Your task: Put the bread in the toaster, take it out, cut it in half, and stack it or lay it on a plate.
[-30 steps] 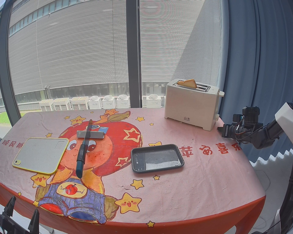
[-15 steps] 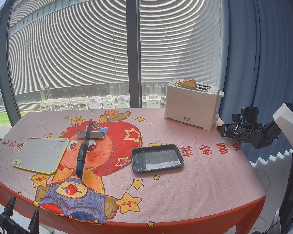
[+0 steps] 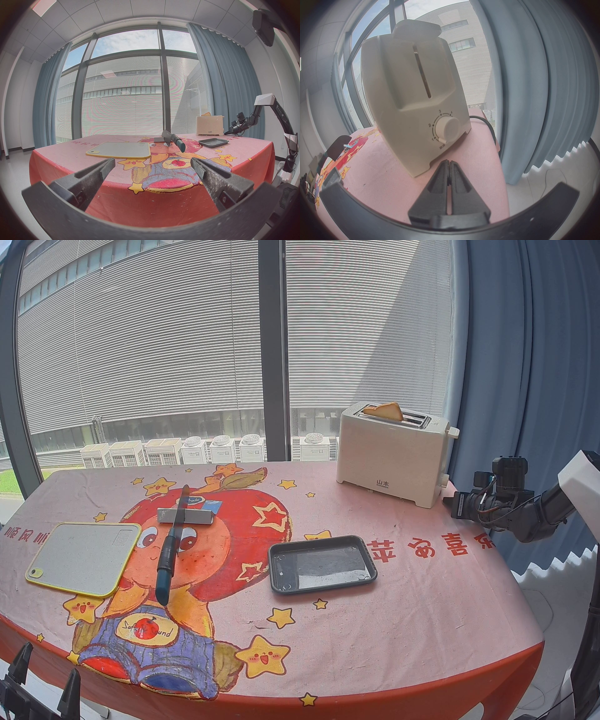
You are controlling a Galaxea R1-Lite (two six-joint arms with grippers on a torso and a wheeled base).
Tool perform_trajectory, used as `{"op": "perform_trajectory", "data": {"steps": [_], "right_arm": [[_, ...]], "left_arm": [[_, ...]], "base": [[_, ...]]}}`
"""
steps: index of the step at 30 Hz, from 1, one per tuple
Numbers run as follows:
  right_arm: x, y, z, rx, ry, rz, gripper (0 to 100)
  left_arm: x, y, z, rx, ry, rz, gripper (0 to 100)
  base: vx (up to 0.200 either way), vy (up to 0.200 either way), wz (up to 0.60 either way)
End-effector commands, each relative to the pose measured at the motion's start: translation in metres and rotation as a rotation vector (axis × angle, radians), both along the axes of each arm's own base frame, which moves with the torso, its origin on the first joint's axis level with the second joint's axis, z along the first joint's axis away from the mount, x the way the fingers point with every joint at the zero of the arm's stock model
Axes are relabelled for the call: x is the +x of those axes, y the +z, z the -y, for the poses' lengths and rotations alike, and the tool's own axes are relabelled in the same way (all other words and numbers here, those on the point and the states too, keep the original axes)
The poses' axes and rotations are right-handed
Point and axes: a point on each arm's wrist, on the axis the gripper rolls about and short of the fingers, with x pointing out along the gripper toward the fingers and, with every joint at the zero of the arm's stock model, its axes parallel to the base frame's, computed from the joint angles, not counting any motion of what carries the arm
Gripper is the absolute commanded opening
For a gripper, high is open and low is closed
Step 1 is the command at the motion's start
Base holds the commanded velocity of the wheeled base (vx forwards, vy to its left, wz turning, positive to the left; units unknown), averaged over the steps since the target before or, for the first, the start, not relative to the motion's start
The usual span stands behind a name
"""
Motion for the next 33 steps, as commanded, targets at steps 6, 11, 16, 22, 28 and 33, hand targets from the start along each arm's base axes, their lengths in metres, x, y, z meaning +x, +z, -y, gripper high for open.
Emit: {"op": "perform_trajectory", "data": {"steps": [6, 11, 16, 22, 28, 33], "right_arm": [[0.0058, 0.0090, 0.0041, 0.025, -0.020, 0.033, 0], [0.0069, 0.0092, 0.0021, 0.028, -0.016, 0.035, 0], [0.0071, 0.0096, 0.0014, 0.028, -0.015, 0.037, 0], [0.0073, 0.0108, 0.0020, 0.028, -0.016, 0.042, 0], [0.0060, 0.0114, -0.0006, 0.028, -0.010, 0.042, 0], [0.0048, 0.0139, -0.0005, 0.028, -0.010, 0.046, 0]], "left_arm": [[0.0001, -0.0052, 0.0000, 0.000, 0.000, -0.001, 100], [0.0001, -0.0052, 0.0000, 0.000, 0.000, -0.001, 100], [0.0001, -0.0052, 0.0000, 0.000, 0.000, -0.001, 100], [0.0001, -0.0052, 0.0000, 0.000, 0.000, -0.001, 100], [0.0001, -0.0052, 0.0000, 0.000, 0.000, -0.001, 100], [0.0001, -0.0052, 0.0000, 0.000, 0.000, -0.001, 100]], "base": [[0.000, 0.000, 0.00], [0.000, 0.000, 0.00], [0.000, 0.000, 0.00], [0.000, 0.000, 0.00], [0.000, 0.000, 0.00], [0.000, 0.000, 0.00]]}}
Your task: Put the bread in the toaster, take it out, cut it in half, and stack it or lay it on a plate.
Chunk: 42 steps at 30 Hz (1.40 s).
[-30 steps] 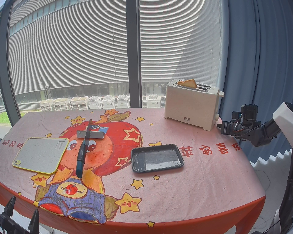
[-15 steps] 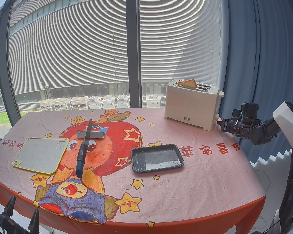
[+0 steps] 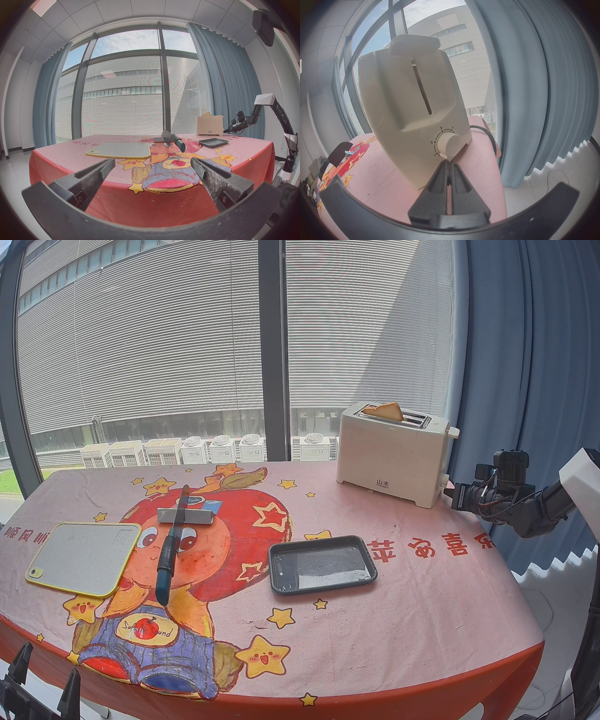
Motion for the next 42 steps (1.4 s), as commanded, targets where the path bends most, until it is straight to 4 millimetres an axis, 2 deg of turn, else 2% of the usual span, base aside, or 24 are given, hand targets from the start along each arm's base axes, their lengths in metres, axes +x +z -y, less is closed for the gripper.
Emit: {"op": "perform_trajectory", "data": {"steps": [1, 26, 29, 33, 37, 42], "right_arm": [[-0.001, 0.004, -0.001, 0.001, 0.001, 0.011, 0], [-0.008, 0.003, -0.005, -0.009, 0.000, 0.003, 0], [-0.020, 0.010, -0.015, -0.012, 0.027, 0.002, 0], [-0.034, 0.025, -0.015, -0.013, 0.031, 0.019, 0], [-0.054, 0.049, -0.016, -0.014, 0.038, 0.055, 0], [-0.070, 0.063, -0.017, -0.018, 0.045, 0.081, 0]], "left_arm": [[0.000, -0.005, 0.000, 0.000, 0.000, -0.001, 100], [0.000, -0.005, 0.000, 0.000, 0.000, -0.001, 100], [0.000, -0.005, 0.000, 0.000, 0.000, -0.001, 100], [0.000, -0.005, 0.000, 0.000, 0.000, -0.001, 100], [0.000, -0.005, 0.000, 0.000, 0.000, -0.001, 100], [0.000, -0.005, 0.000, 0.000, 0.000, -0.001, 100]], "base": [[0.000, 0.000, 0.00], [0.000, 0.000, 0.00], [0.000, 0.000, 0.00], [0.000, 0.000, 0.00], [0.000, 0.000, 0.00], [0.000, 0.000, 0.00]]}}
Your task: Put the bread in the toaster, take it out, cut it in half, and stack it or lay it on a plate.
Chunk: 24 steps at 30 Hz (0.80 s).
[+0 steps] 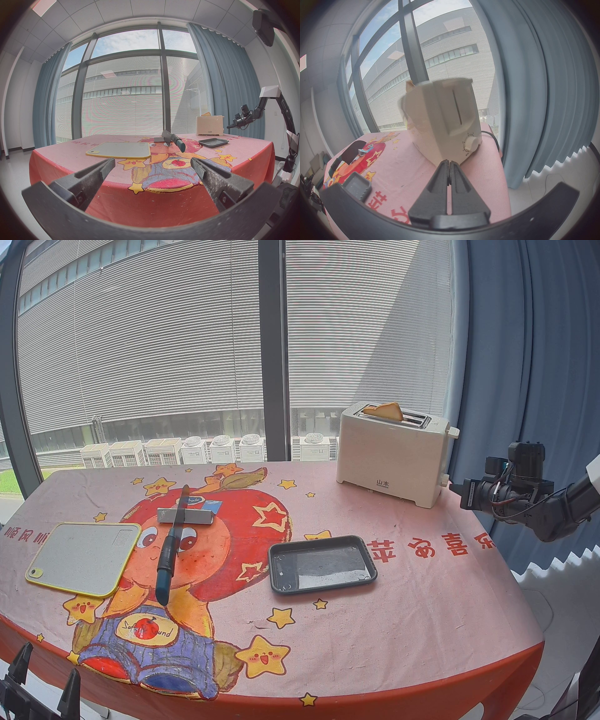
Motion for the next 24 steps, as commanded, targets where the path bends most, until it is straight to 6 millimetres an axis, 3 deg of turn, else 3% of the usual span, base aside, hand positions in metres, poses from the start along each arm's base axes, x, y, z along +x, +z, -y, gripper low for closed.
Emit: {"op": "perform_trajectory", "data": {"steps": [1, 15, 21, 24], "right_arm": [[-0.025, 0.030, -0.003, 0.002, 0.014, 0.064, 0], [-0.052, 0.077, 0.013, 0.014, -0.001, 0.207, 0], [-0.046, 0.085, 0.019, 0.037, 0.014, 0.279, 0], [-0.024, 0.072, 0.018, 0.082, 0.012, 0.283, 0]], "left_arm": [[0.000, -0.005, 0.000, 0.000, 0.000, -0.001, 100], [0.000, -0.005, 0.000, 0.000, 0.000, -0.001, 100], [0.000, -0.005, 0.000, 0.000, 0.000, -0.001, 100], [0.000, -0.005, 0.000, 0.000, 0.000, -0.001, 100]], "base": [[0.000, 0.000, 0.00], [0.000, 0.000, 0.00], [0.000, 0.000, 0.00], [0.000, 0.000, 0.00]]}}
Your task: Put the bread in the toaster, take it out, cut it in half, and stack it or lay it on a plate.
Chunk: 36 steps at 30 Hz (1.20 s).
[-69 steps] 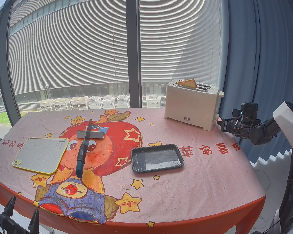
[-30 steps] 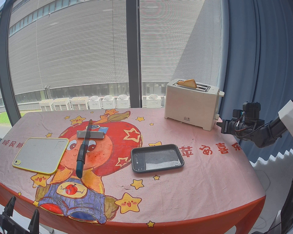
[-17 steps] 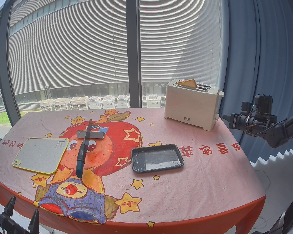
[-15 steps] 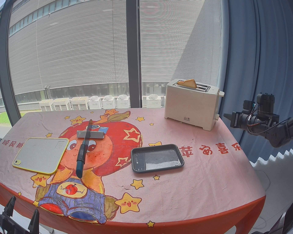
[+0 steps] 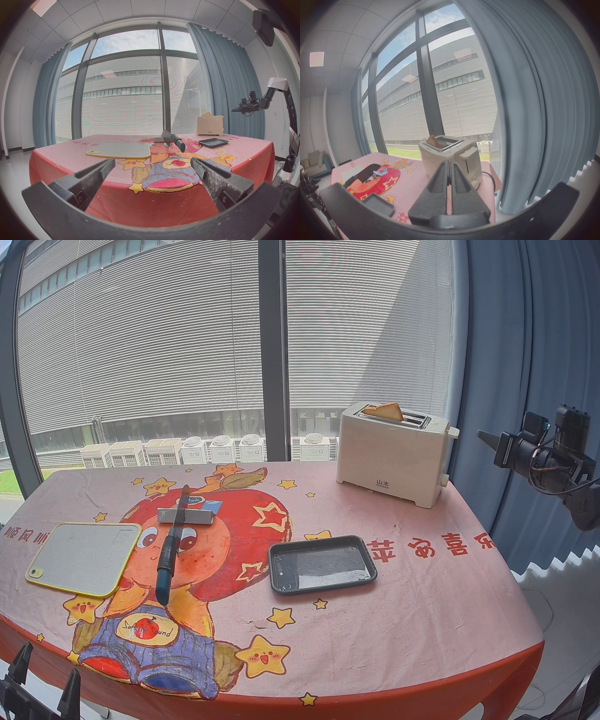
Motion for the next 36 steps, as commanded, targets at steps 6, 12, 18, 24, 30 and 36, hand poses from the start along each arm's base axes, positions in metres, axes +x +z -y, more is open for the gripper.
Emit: {"op": "perform_trajectory", "data": {"steps": [6, 12, 18, 24, 30, 36], "right_arm": [[0.055, -0.030, -0.001, 0.106, -0.012, 0.066, 0], [0.067, -0.035, -0.002, 0.110, -0.010, 0.092, 0], [0.072, -0.041, -0.004, 0.110, -0.007, 0.083, 0], [0.083, -0.050, -0.006, 0.109, -0.029, 0.093, 0], [0.094, -0.056, -0.006, 0.112, -0.059, 0.138, 0], [0.095, -0.059, -0.006, 0.111, -0.064, 0.132, 0]], "left_arm": [[0.000, -0.005, 0.000, 0.000, 0.000, -0.001, 100], [0.000, -0.005, 0.000, 0.000, 0.000, -0.001, 100], [0.000, -0.005, 0.000, 0.000, 0.000, -0.001, 100], [0.000, -0.005, 0.000, 0.000, 0.000, -0.001, 100], [0.000, -0.005, 0.000, 0.000, 0.000, -0.001, 100], [0.000, -0.005, 0.000, 0.000, 0.000, -0.001, 100]], "base": [[0.000, 0.000, 0.00], [0.000, 0.000, 0.00], [0.000, 0.000, 0.00], [0.000, 0.000, 0.00], [0.000, 0.000, 0.00], [0.000, 0.000, 0.00]]}}
